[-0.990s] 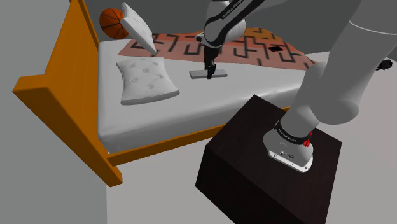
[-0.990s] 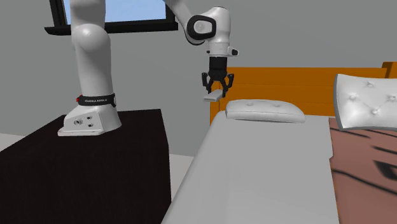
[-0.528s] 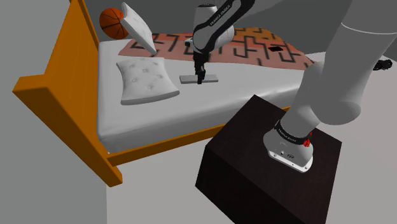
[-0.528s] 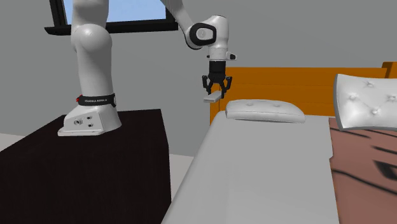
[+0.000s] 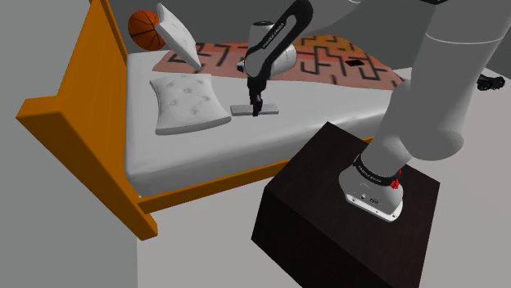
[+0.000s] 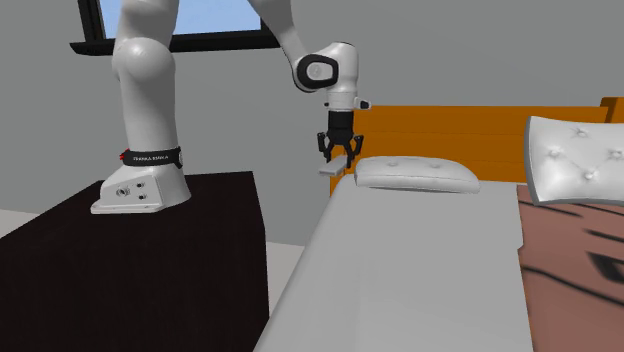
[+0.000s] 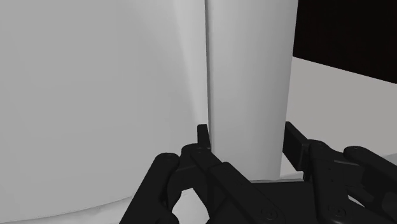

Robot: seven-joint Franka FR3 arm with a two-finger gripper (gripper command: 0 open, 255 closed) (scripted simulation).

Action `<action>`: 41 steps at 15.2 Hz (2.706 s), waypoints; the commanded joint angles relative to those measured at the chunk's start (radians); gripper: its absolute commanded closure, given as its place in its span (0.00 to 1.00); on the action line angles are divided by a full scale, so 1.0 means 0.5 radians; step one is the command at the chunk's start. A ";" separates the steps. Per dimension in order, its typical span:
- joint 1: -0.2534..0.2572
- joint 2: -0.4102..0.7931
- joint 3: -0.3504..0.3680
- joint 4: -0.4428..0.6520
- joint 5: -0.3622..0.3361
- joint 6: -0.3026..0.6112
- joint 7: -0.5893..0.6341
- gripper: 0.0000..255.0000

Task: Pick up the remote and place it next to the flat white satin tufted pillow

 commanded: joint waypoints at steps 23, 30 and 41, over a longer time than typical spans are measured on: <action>-0.249 0.605 0.325 0.143 0.400 0.448 -0.302 1.00; -0.249 0.605 0.325 0.143 0.400 0.448 -0.302 0.00; -0.128 0.345 0.168 0.063 0.258 0.263 -0.193 0.00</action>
